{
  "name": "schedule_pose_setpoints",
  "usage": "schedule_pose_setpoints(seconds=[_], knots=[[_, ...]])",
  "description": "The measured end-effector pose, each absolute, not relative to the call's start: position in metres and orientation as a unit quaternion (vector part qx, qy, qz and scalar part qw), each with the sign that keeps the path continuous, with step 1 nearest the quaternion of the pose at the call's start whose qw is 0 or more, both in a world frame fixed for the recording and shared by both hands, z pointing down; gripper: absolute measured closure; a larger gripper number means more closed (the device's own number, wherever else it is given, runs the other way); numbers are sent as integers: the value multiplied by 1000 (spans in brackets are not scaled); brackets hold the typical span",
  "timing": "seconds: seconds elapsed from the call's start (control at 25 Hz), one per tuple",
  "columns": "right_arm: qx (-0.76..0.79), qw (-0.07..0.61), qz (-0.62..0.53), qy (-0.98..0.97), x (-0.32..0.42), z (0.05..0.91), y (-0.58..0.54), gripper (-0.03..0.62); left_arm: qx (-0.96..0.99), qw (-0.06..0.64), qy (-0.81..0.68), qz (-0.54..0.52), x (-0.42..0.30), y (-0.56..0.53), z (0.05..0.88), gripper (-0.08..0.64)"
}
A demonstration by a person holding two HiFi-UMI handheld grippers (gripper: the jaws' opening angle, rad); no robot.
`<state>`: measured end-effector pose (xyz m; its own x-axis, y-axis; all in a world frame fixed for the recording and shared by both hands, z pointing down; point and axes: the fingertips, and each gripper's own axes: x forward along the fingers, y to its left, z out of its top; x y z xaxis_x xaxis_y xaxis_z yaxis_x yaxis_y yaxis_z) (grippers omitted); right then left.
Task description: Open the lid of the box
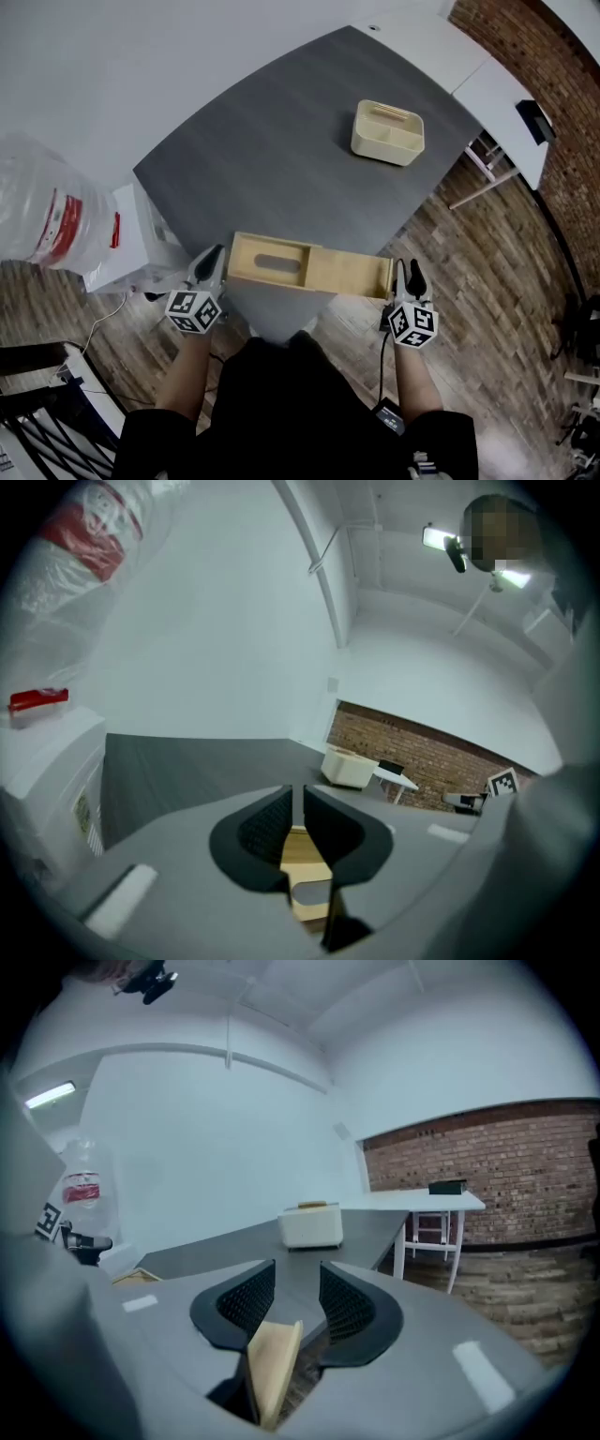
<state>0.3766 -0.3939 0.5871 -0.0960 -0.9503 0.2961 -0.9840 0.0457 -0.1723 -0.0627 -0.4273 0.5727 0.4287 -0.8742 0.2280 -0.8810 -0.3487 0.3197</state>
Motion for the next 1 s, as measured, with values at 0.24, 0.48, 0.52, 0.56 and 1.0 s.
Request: schedule_pose_setpoints(seconds=[0.24,0.48,0.52,0.56,1.0], knots=[[653,34,127,-746,345,554,-390,506,857,148,-494,-3,-47,-411,543,523],[645,44,121,-753,307,545,-359,563,871,136,-471,-31,-57,-383,528,543],[641,47,116,-757,299,542,-352,569,874,133,-466,-30,-59,-378,527,545],[637,51,109,-761,292,540,-346,575,877,129,-462,-30,-62,-372,526,549],[632,57,108,-765,244,544,-269,591,890,95,-444,-45,-97,-305,519,560]])
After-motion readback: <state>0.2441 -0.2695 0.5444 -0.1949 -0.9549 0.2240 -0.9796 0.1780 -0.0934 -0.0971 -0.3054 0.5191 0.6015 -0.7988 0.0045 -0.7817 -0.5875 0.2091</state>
